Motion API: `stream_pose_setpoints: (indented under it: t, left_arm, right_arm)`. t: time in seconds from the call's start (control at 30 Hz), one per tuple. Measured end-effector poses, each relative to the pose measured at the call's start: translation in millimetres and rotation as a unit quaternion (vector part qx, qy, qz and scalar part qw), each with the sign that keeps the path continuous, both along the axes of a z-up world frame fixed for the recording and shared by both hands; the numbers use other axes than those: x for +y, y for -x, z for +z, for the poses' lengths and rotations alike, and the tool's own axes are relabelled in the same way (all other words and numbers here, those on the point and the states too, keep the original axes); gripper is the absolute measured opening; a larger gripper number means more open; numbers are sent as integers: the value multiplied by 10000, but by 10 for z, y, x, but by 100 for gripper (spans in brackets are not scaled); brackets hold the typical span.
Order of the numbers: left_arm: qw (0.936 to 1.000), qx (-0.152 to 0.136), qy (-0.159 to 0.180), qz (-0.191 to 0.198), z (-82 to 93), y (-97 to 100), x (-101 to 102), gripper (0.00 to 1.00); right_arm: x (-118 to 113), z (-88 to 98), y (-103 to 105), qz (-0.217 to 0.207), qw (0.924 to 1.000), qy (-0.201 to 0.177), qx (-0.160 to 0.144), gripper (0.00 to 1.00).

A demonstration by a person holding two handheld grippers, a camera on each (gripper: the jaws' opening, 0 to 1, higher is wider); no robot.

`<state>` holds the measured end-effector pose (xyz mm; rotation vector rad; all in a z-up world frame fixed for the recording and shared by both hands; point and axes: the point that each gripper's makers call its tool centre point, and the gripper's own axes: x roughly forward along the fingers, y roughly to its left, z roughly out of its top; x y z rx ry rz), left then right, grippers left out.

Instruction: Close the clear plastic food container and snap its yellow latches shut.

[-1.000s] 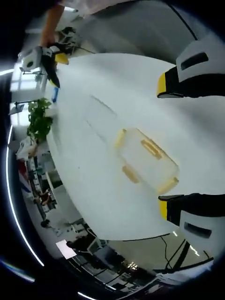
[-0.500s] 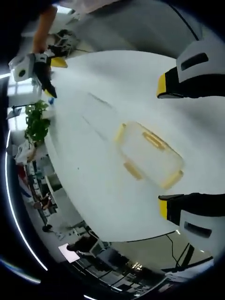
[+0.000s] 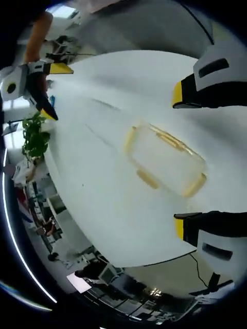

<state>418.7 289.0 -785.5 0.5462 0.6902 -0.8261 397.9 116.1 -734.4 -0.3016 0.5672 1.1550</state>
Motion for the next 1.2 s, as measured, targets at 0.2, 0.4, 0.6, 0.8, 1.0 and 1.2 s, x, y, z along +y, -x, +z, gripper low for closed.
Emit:
stream_pose_setpoints:
  t: [0.2,0.4,0.6,0.8,1.0,1.2]
  left_arm:
    - [9997,92,-172,-166,-87,-83,21,82]
    - [9993,70,-298,-229,-185,-203,60,79]
    - [9979,166,-378,-496,-307,-241,21,78]
    - [9968,225,-451,-619,-380,-273,33,77]
    - [9958,314,-496,-709,-443,-292,90,76]
    - [9936,447,-578,-861,-539,-281,139,72]
  right_arm:
    - [184,-125,-90,189,9995,230,-41,65]
    - [398,-209,-192,294,9994,154,101,65]
    - [512,-307,-244,314,9992,174,198,65]
    - [513,-508,-296,592,9957,714,45,65]
    - [598,-628,-330,695,9945,764,156,65]
    - [728,-826,-340,908,9910,934,318,64]
